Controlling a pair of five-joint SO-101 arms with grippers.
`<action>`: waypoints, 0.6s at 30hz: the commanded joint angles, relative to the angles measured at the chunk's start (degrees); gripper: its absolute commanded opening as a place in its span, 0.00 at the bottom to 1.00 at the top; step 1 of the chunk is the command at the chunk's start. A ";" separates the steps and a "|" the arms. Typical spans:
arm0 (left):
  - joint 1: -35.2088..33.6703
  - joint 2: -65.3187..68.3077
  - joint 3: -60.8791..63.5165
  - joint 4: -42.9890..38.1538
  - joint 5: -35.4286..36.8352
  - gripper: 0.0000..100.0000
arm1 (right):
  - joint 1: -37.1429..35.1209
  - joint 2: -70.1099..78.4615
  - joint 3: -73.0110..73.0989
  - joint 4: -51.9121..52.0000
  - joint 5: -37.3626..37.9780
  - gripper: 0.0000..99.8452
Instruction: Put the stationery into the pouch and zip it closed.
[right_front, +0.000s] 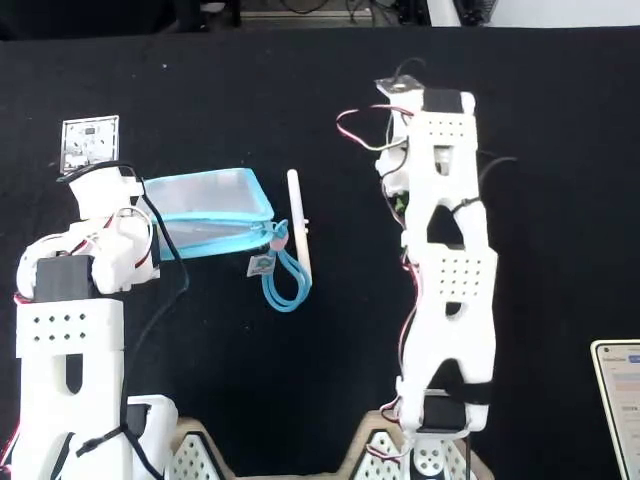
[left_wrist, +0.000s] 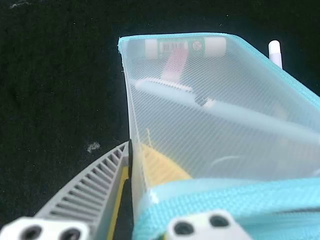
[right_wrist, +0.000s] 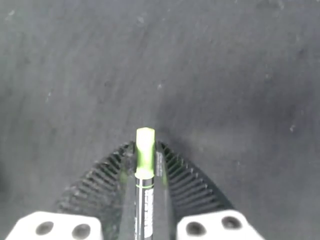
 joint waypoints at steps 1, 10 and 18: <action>-0.92 0.35 1.54 0.00 0.88 0.03 | -1.67 -9.45 7.08 1.49 4.57 0.01; -0.92 0.35 1.54 0.00 0.88 0.03 | -2.29 -30.81 42.95 -21.10 11.52 0.01; -0.92 0.35 1.54 0.09 0.88 0.03 | -6.24 -49.80 73.89 -41.85 18.29 0.01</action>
